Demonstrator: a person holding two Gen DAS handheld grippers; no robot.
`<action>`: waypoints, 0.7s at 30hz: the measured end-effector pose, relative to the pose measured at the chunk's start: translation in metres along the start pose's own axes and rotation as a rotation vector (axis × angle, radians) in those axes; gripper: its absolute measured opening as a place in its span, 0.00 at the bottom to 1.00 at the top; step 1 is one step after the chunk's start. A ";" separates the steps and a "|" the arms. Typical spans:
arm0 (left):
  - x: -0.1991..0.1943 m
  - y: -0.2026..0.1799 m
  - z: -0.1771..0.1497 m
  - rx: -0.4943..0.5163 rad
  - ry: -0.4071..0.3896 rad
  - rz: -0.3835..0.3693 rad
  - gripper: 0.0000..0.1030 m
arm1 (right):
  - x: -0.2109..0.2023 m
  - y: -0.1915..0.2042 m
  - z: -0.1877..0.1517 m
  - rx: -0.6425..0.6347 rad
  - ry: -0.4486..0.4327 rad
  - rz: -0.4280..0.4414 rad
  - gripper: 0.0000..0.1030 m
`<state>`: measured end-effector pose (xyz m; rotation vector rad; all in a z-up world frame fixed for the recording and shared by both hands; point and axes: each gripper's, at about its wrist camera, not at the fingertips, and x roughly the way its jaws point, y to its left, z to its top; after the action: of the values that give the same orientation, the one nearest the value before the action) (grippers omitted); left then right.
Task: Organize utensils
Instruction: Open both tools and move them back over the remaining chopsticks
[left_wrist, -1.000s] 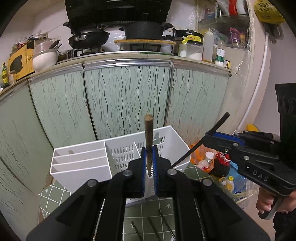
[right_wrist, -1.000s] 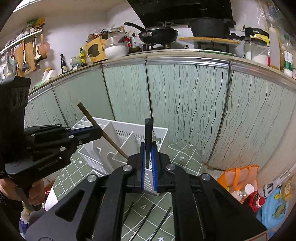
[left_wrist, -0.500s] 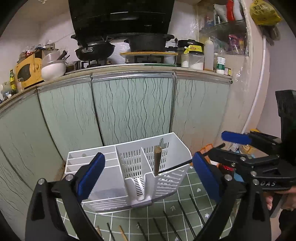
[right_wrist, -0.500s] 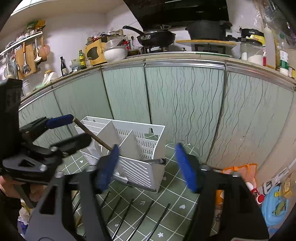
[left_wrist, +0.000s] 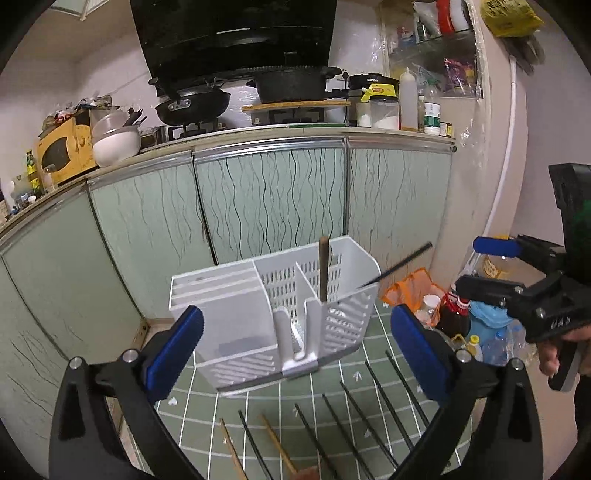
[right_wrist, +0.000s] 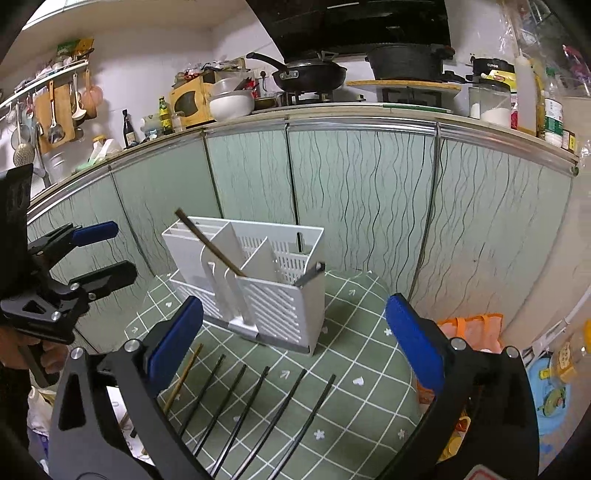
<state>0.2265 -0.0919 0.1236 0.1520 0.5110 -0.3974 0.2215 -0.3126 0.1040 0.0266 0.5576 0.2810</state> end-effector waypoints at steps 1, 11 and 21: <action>-0.003 0.001 -0.005 -0.004 0.002 -0.001 0.96 | -0.002 0.001 -0.003 -0.006 0.006 -0.003 0.92; -0.021 0.016 -0.050 -0.030 0.033 0.012 0.96 | -0.014 0.009 -0.040 -0.053 0.027 -0.024 0.92; -0.032 0.026 -0.091 -0.052 0.056 0.016 0.96 | -0.020 0.004 -0.080 -0.030 0.052 -0.012 0.92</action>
<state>0.1711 -0.0358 0.0626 0.1175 0.5740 -0.3651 0.1626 -0.3180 0.0470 -0.0132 0.6045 0.2787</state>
